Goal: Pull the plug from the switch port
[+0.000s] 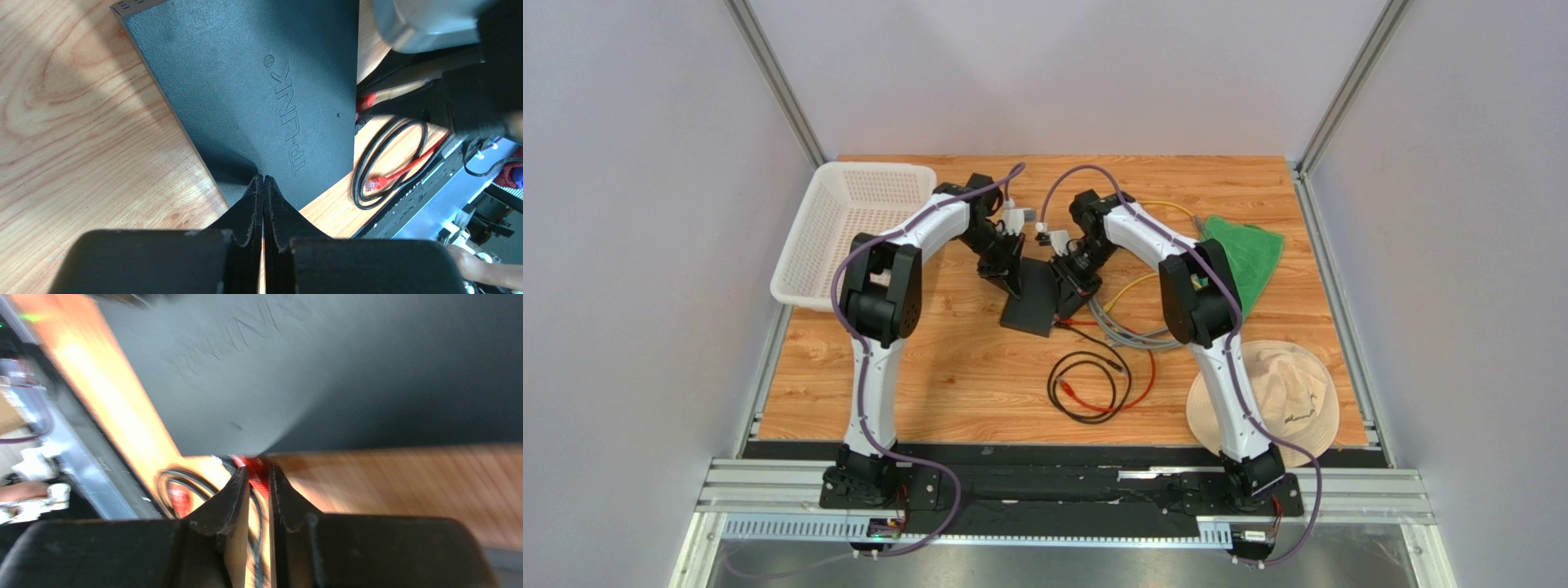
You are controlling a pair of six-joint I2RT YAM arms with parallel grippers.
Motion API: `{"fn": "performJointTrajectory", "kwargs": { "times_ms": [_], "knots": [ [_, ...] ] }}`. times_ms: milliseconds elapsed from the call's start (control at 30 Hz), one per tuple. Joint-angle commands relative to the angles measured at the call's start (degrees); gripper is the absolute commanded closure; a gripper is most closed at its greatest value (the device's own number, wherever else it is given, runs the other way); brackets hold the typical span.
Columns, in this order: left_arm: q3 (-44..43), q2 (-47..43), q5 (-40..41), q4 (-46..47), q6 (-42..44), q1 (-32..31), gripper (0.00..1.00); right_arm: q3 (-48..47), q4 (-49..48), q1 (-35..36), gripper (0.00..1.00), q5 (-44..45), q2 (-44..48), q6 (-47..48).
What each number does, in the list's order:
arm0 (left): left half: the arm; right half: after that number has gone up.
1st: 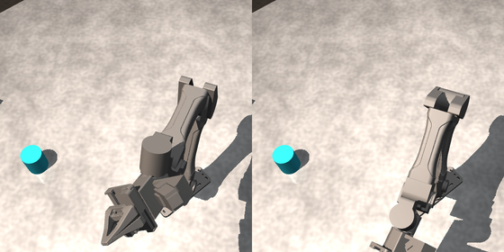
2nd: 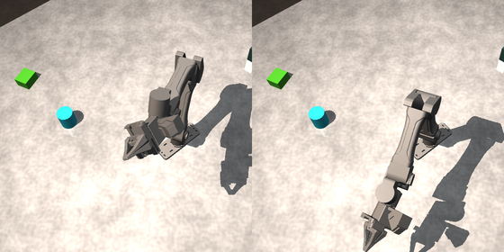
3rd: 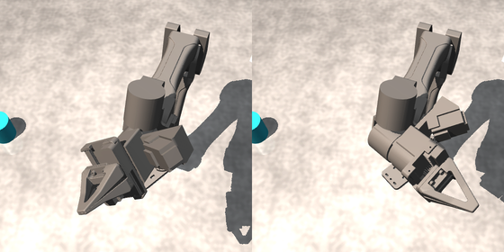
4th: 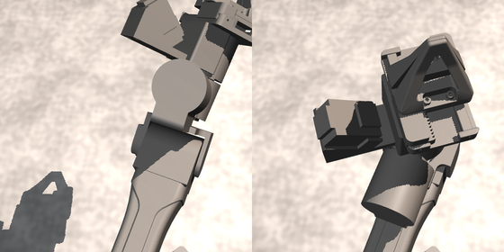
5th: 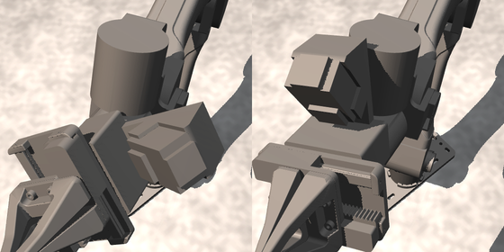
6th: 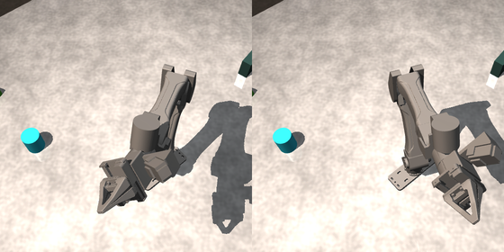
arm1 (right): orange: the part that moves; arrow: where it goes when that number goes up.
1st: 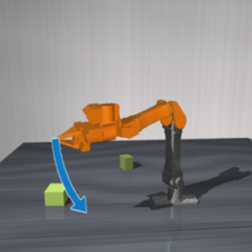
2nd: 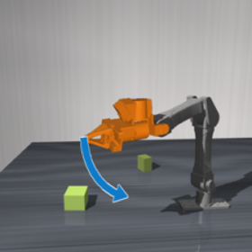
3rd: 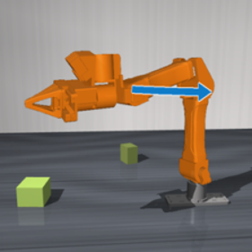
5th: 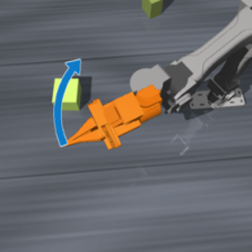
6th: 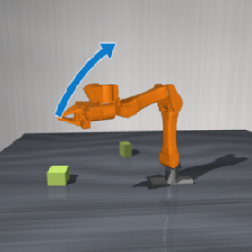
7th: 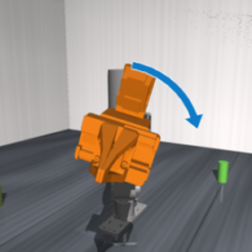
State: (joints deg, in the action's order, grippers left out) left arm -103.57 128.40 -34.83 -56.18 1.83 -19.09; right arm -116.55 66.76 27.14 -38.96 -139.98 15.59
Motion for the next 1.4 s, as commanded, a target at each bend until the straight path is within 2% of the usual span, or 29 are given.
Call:
{"fn": "performJointTrajectory", "kwargs": {
  "times_ms": [0,200,333,433,533,600,633,700,733,767,800,867,1067,1133,1167,1367],
  "knots": [
    [-1.64,0.45,0.55,-0.24,1.34,-0.24,1.0,3.52,2.4,-2.08,1.0,21.91,-3.72,5.85],
    [-1.9,0.71,0.82,-0.24,1.51,-0.24,1.0,6.78,2.58,-6.74,1.0,23.84,-0.21,6.81],
    [-1.81,0.54,0.99,-0.24,1.6,-0.33,1.0,3.1,1.97,-10.87,1.0,26.13,1.46,7.96],
    [-1.81,0.62,0.9,-0.07,1.69,-0.24,1.0,-1.12,1.35,-14.73,1.0,32.0,0.68,10.4],
    [-1.81,0.54,0.99,-0.07,1.69,-0.24,1.0,-8.41,3.02,-17.54,1.0,32.02,-0.73,10.95],
    [-1.72,0.45,0.9,-0.07,1.69,-0.33,1.0,-12.53,4.25,-18.17,0.99,25.9,-0.03,11.91],
    [-1.81,0.45,0.99,-0.07,1.69,-0.24,1.0,-12.82,5.47,-18.17,0.97,18.56,1.54,12.78],
    [-1.72,0.36,0.9,0.02,1.69,-0.24,1.0,-10.12,5.14,-17.73,0.83,10.87,4.62,14.37],
    [-1.81,0.45,0.9,0.02,1.69,-0.24,1.0,-8.1,3.83,-17.21,0.76,2.31,7.94,14.98],
    [-1.81,0.45,0.99,0.02,1.6,-0.24,1.0,-5.9,2.86,-16.94,0.63,-1.17,9.36,14.99],
    [-1.81,0.45,0.99,0.02,1.69,-0.24,1.0,-2.14,1.72,-16.42,0.56,-3.82,10.42,14.56],
    [-1.99,0.54,0.99,-0.07,1.69,-0.24,1.0,-0.52,1.09,-14.4,0.48,-8.84,11.4,14.64],
    [-1.81,0.36,1.08,-0.07,1.78,-0.24,1.0,-5.17,11.63,-10.79,0.45,-15.35,2.54,17.19],
    [-1.72,0.19,1.34,-0.07,1.78,-0.33,1.0,-5.18,10.94,-10.53,0.39,-17.28,-0.37,15.96],
    [-1.64,0.01,1.52,-0.07,1.95,-0.42,1.0,-4.57,10.24,-10.18,0.34,-17.46,-1.07,15.7],
    [-1.11,-0.52,2.13,0.02,2.39,-0.77,1.0,-4.13,11.29,-6.31,0.35,-17.38,-4.69,17.36]
  ]
}}
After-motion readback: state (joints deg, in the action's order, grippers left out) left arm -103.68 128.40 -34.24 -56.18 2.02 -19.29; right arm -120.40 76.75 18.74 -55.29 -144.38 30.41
